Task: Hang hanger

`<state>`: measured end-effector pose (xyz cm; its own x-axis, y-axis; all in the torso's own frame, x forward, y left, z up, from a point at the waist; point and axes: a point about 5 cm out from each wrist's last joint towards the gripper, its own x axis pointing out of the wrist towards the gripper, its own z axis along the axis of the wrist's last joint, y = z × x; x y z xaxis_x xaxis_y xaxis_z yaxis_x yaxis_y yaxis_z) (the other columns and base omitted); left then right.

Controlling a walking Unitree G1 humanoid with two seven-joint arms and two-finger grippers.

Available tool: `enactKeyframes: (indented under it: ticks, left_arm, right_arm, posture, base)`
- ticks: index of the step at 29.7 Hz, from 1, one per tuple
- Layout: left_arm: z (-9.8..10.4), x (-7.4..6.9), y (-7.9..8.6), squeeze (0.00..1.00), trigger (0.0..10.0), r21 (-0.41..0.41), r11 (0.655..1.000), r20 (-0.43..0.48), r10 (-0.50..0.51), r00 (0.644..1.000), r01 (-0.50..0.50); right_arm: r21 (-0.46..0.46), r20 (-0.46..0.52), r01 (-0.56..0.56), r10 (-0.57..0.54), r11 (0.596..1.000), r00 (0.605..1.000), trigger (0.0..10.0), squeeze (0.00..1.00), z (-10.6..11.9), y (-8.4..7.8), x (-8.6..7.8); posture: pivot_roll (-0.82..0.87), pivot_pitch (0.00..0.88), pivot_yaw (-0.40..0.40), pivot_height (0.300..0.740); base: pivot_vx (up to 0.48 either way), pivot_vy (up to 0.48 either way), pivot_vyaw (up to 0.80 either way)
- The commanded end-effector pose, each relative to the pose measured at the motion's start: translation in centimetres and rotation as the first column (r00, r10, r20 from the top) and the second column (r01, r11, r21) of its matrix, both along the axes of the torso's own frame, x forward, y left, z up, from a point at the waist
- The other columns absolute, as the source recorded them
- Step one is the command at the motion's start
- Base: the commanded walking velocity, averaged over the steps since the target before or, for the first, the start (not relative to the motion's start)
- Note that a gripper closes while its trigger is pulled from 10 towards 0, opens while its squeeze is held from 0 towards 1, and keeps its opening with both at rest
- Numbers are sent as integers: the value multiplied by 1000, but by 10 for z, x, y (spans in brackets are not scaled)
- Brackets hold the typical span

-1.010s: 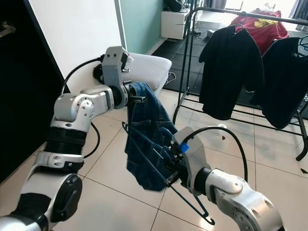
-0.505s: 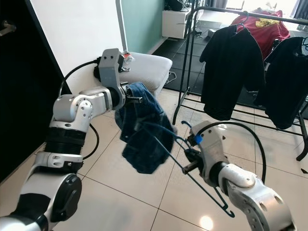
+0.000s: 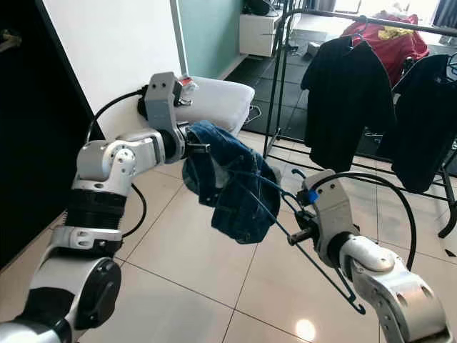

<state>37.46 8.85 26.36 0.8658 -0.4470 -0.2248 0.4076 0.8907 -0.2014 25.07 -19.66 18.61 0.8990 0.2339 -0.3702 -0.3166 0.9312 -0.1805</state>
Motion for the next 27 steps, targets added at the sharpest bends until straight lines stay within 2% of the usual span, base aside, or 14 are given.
enactKeyframes:
  ticks: [1, 4, 9, 11, 15, 17, 18, 19, 20, 21, 22, 23, 24, 27]
  left_arm:
    - [4, -6, -7, 0, 10000, 7, 997, 21, -71, 997, 71]
    - [-3, -11, -16, 0, 10000, 36, 990, 6, -134, 991, 134]
    - [-6, -14, -20, 0, 10000, 25, 986, -12, -163, 987, 163]
    - [-1, -21, -31, 0, 10000, -37, 972, -21, -231, 973, 230]
    - [4, -28, -42, 0, 10000, -96, 950, -21, -300, 954, 297]
    - [14, -40, -55, 0, 10000, -219, 890, -11, -413, 911, 400]
    - [22, -46, -61, 0, 10000, -279, 845, 14, -472, 881, 457]
    - [22, -46, -61, 0, 10000, -279, 845, 14, -472, 881, 457]
    - [29, -52, -66, 0, 10000, -332, 796, 44, -523, 851, 506]
    - [34, -56, -69, 0, 10000, -356, 767, 67, -550, 833, 534]
    - [34, -56, -69, 0, 10000, -356, 767, 67, -550, 833, 534]
    - [39, -58, -72, 0, 10000, -387, 734, 96, -571, 816, 559]
    - [39, -58, -72, 0, 10000, -387, 734, 96, -571, 816, 559]
    - [42, -62, -80, 0, 10000, -447, 683, 105, -601, 792, 578]
  right_arm:
    - [-29, 35, 55, -54, 998, 998, 10000, 0, 5, -11, 4]
    - [-29, 55, 51, -49, 998, 997, 10000, 0, 8, -10, 5]
    - [-29, 60, 48, -46, 998, 997, 10000, 0, 9, -10, 5]
    - [-29, 56, 40, -39, 999, 998, 10000, 0, 8, -8, 4]
    - [-28, 53, 31, -30, 999, 998, 10000, 0, 6, -7, 4]
    - [-30, 48, 14, -13, 999, 999, 10000, 0, 4, -3, 5]
    - [-34, 49, 4, -3, 999, 999, 10000, 0, 3, -1, 6]
    - [-34, 49, 4, -3, 999, 999, 10000, 0, 3, -1, 6]
    - [-39, 49, -7, 8, 999, 999, 10000, 0, 2, 1, 7]
    - [-42, 50, -14, 16, 999, 999, 10000, 0, 2, 2, 8]
    - [-42, 50, -14, 16, 999, 999, 10000, 0, 2, 2, 8]
    - [-40, 52, -30, 32, 999, 998, 10000, 0, 1, 4, 9]
    - [-40, 52, -30, 32, 999, 998, 10000, 0, 1, 4, 9]
    - [-20, 85, -106, 107, 994, 991, 10000, 0, 4, 17, 14]
  posture:
    - [-74, 102, -3, 740]
    - [-78, 104, -2, 740]
    - [-78, 104, -2, 740]
    - [-75, 106, -1, 740]
    - [-75, 106, -1, 740]
    - [-68, 106, -1, 740]
    - [-67, 105, -2, 740]
    - [-67, 105, -2, 740]
    - [-63, 105, -3, 740]
    - [-63, 105, -3, 740]
    - [-63, 105, -3, 740]
    - [-60, 103, -3, 740]
    - [-60, 103, -3, 740]
    - [-59, 103, -3, 740]
  base:
    - [0, 0, 0]
    - [0, 0, 0]
    - [0, 0, 0]
    - [0, 0, 0]
    - [0, 0, 0]
    - [0, 0, 0]
    - [0, 0, 0]
    - [0, 0, 0]
    - [0, 0, 0]
    - [0, 0, 0]
    - [0, 0, 0]
    - [0, 0, 0]
    - [0, 0, 0]
    - [0, 0, 0]
